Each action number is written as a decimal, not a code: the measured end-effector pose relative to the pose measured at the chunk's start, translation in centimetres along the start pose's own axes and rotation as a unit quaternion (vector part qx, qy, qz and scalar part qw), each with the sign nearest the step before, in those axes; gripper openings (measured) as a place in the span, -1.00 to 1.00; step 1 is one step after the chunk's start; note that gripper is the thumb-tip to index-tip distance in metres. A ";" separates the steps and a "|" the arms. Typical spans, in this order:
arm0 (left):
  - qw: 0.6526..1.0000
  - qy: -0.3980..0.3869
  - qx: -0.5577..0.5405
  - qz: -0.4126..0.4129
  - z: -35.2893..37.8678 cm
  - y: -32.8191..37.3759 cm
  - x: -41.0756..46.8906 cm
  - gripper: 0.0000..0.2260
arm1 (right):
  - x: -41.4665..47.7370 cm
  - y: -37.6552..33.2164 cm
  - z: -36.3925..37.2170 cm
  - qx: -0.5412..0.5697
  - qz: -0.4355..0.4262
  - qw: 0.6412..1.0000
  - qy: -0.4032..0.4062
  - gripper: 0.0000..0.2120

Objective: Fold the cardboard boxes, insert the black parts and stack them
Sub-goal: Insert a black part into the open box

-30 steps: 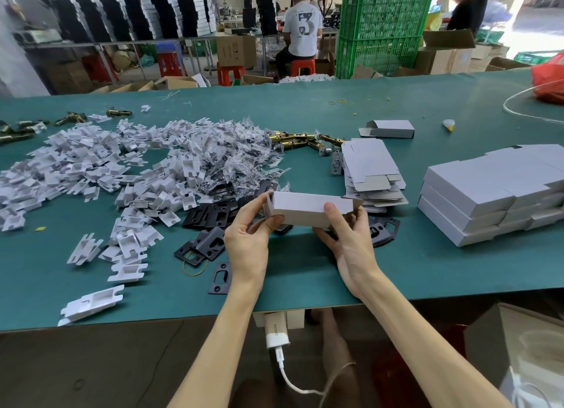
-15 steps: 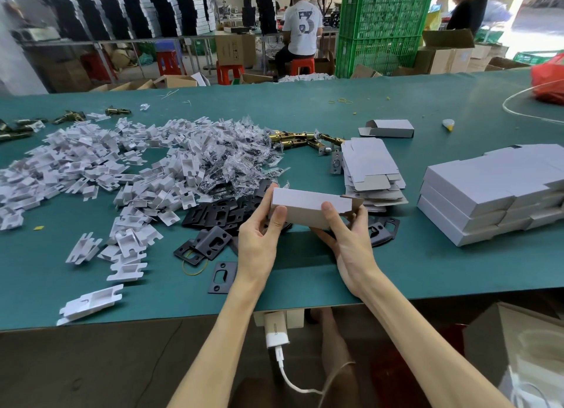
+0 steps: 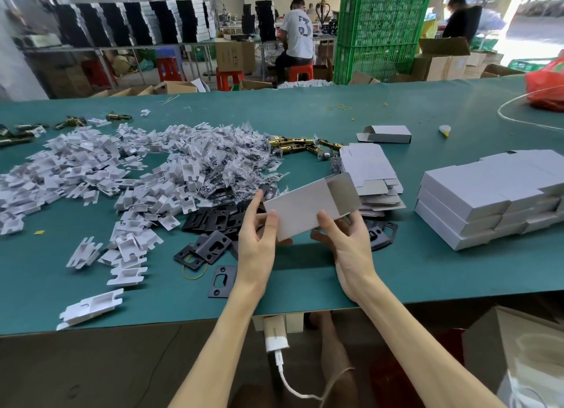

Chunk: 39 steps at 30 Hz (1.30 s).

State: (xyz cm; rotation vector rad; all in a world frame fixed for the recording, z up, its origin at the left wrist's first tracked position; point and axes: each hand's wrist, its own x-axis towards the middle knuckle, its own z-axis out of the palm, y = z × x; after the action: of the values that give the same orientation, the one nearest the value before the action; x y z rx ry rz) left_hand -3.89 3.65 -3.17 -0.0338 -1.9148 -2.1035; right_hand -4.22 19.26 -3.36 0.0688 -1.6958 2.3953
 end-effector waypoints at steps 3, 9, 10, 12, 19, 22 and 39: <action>0.999 -0.029 0.026 0.016 -0.2 0.1 -0.1 -0.37 | -0.3 -0.4 0.0 -0.029 -0.025 0.999 0.012 -0.68; 0.960 -0.120 0.241 0.080 0.7 -0.4 -0.2 -0.10 | -0.6 -0.9 0.6 -0.089 -0.045 0.995 -0.020 -0.63; 0.965 -0.107 0.227 0.070 0.6 -0.4 -0.2 -0.11 | -0.7 -1.0 0.8 -0.102 -0.047 0.993 -0.035 -0.62; 0.978 -0.075 0.185 0.053 0.5 -0.1 -0.1 -0.16 | -0.8 -1.1 1.1 -0.115 -0.047 0.990 -0.063 -0.64; 1.000 0.025 -0.001 0.011 0.5 0.5 -0.4 -0.45 | 0.1 -1.0 1.1 -0.147 -0.028 0.988 -0.050 -0.70; 0.999 0.037 -0.026 0.015 0.6 0.7 -0.5 -0.45 | 3.8 -2.6 1.4 -0.244 -0.053 0.967 -0.053 -0.80; 0.998 0.045 -0.040 0.003 0.7 0.0 0.2 -0.43 | 25.0 -0.6 2.9 -0.867 0.070 0.485 -0.087 -0.62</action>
State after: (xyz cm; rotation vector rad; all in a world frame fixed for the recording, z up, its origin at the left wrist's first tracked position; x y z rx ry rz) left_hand -4.17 4.30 -3.08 0.0373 -1.7766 -2.1392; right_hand -28.77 20.28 2.10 -0.1538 -3.1960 -0.3199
